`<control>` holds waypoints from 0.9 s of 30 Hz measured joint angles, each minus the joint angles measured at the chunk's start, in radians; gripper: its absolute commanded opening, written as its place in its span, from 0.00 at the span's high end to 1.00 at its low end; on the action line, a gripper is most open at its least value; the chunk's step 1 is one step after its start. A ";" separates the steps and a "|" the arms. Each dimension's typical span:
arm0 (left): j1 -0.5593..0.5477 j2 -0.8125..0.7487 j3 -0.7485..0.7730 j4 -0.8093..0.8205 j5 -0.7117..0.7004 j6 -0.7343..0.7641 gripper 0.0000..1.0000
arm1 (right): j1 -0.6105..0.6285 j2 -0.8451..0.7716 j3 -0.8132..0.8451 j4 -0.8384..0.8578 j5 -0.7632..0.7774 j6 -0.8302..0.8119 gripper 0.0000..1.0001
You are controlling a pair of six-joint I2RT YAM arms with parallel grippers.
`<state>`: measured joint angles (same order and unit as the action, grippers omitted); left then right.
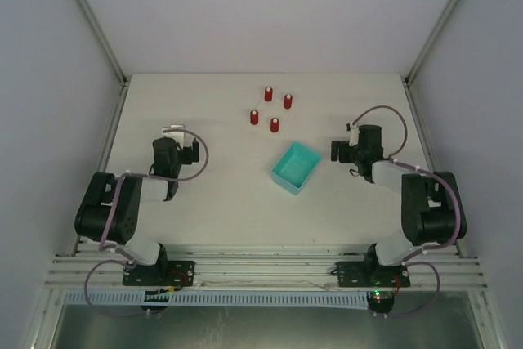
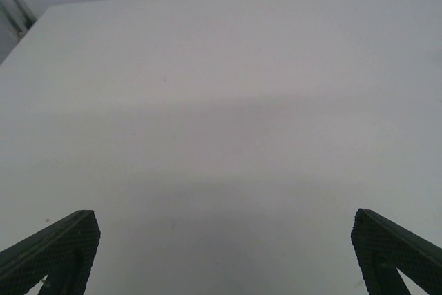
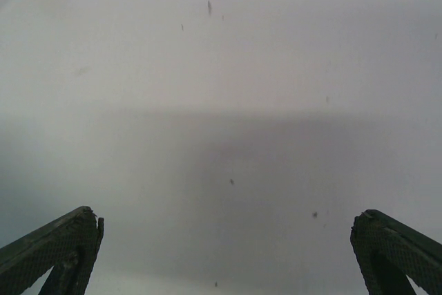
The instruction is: Install the large spring
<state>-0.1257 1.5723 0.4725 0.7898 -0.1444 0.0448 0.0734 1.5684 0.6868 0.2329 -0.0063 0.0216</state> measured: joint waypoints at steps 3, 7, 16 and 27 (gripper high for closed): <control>0.053 0.000 -0.018 0.062 0.042 -0.009 0.01 | -0.007 -0.012 -0.010 0.054 -0.028 0.000 0.01; 0.115 -0.032 -0.153 0.246 0.104 -0.024 0.01 | -0.007 -0.045 -0.050 0.103 -0.056 -0.003 0.01; 0.123 -0.018 -0.219 0.391 0.144 -0.050 0.01 | -0.013 -0.047 -0.054 0.114 -0.123 -0.031 0.01; 0.116 -0.018 -0.219 0.422 0.126 -0.052 0.01 | -0.014 -0.016 -0.048 0.170 -0.038 -0.079 0.01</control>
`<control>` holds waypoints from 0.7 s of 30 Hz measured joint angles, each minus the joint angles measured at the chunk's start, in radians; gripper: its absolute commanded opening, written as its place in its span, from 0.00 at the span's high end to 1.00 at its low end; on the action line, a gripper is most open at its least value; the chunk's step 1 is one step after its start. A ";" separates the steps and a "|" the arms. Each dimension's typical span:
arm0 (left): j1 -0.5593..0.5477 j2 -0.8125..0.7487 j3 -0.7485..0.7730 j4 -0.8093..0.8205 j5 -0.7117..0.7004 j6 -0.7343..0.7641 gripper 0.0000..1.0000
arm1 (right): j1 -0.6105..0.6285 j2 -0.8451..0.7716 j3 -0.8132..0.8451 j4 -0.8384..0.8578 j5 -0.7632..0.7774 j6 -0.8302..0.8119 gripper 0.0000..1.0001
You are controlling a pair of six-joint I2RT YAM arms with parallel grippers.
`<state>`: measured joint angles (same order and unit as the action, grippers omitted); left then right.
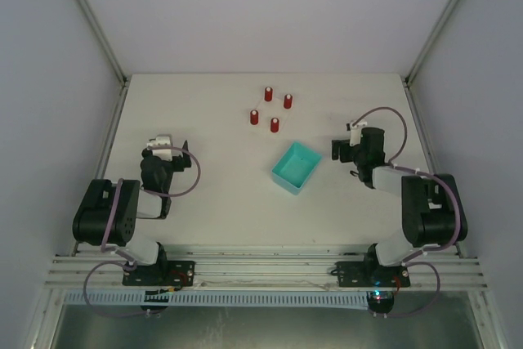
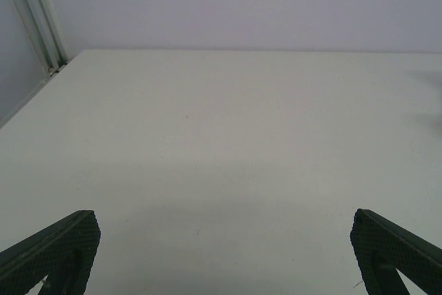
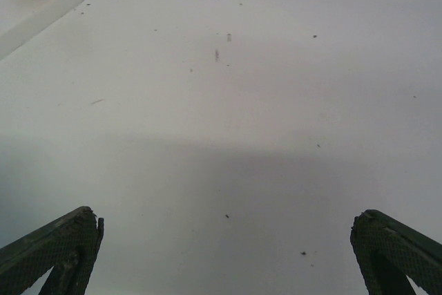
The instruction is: Install the large spring
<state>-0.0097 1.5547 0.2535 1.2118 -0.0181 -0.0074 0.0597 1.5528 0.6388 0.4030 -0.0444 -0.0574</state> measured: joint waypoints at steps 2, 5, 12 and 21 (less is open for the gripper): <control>-0.002 0.000 0.000 0.003 -0.003 0.000 0.01 | -0.001 0.000 -0.029 0.058 0.018 0.001 0.01; -0.002 0.000 0.000 0.003 -0.013 0.000 0.01 | -0.020 0.000 -0.066 0.109 0.036 0.010 0.01; -0.003 0.000 0.000 0.003 -0.027 -0.001 0.01 | -0.050 0.014 -0.184 0.291 0.063 0.035 0.01; -0.003 0.000 0.000 0.003 -0.027 -0.001 0.01 | -0.047 0.018 -0.190 0.384 0.139 0.060 0.01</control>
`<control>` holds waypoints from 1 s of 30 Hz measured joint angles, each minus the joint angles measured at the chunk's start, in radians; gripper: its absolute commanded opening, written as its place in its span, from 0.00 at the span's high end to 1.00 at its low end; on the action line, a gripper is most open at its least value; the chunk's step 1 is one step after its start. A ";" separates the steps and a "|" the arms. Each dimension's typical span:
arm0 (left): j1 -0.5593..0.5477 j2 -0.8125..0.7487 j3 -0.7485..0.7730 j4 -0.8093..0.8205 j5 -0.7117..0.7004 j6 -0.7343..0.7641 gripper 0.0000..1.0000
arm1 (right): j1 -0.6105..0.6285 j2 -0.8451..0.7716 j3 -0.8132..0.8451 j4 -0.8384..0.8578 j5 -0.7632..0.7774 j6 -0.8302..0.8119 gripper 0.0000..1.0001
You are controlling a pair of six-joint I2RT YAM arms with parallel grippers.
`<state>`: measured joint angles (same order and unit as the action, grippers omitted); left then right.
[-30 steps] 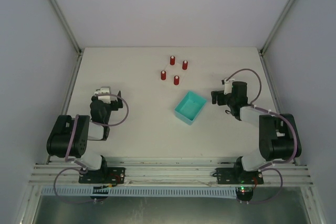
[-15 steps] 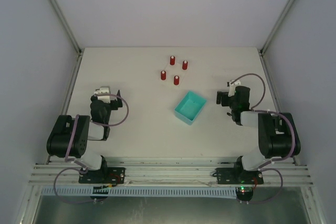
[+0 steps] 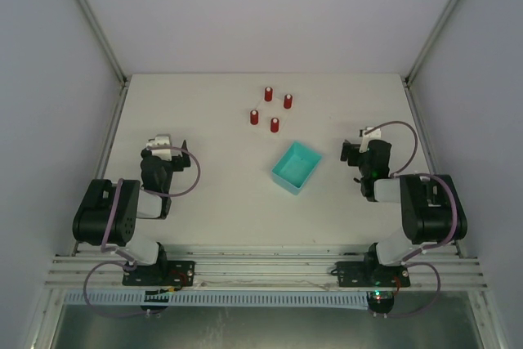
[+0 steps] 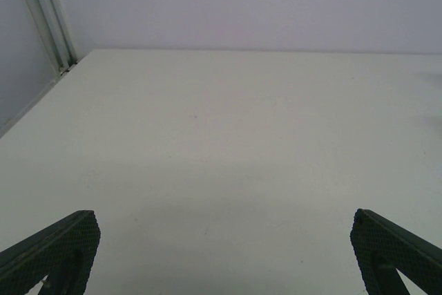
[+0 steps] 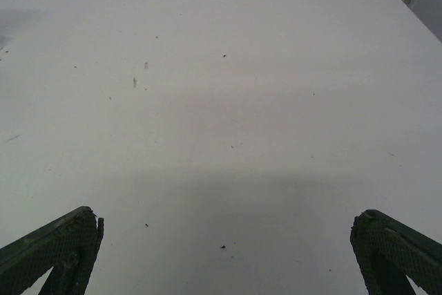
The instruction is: Install the large spring
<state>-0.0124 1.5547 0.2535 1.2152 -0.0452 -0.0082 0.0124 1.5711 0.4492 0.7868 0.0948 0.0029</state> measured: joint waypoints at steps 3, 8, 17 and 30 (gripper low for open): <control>0.000 0.000 0.000 0.000 0.000 0.000 0.01 | 0.003 0.000 -0.002 0.009 0.013 0.001 0.01; 0.000 0.000 0.000 0.000 0.000 0.000 0.01 | 0.015 0.000 -0.002 0.013 0.035 0.001 0.01; 0.001 0.000 0.000 0.000 0.001 -0.004 0.01 | 0.018 0.000 -0.002 0.013 0.047 0.000 0.01; 0.001 0.000 0.000 0.000 0.003 -0.008 0.01 | 0.018 0.000 -0.002 0.013 0.050 0.000 0.01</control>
<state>-0.0113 1.5547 0.2535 1.2148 -0.0422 -0.0158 0.0299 1.5711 0.4477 0.7998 0.1448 0.0032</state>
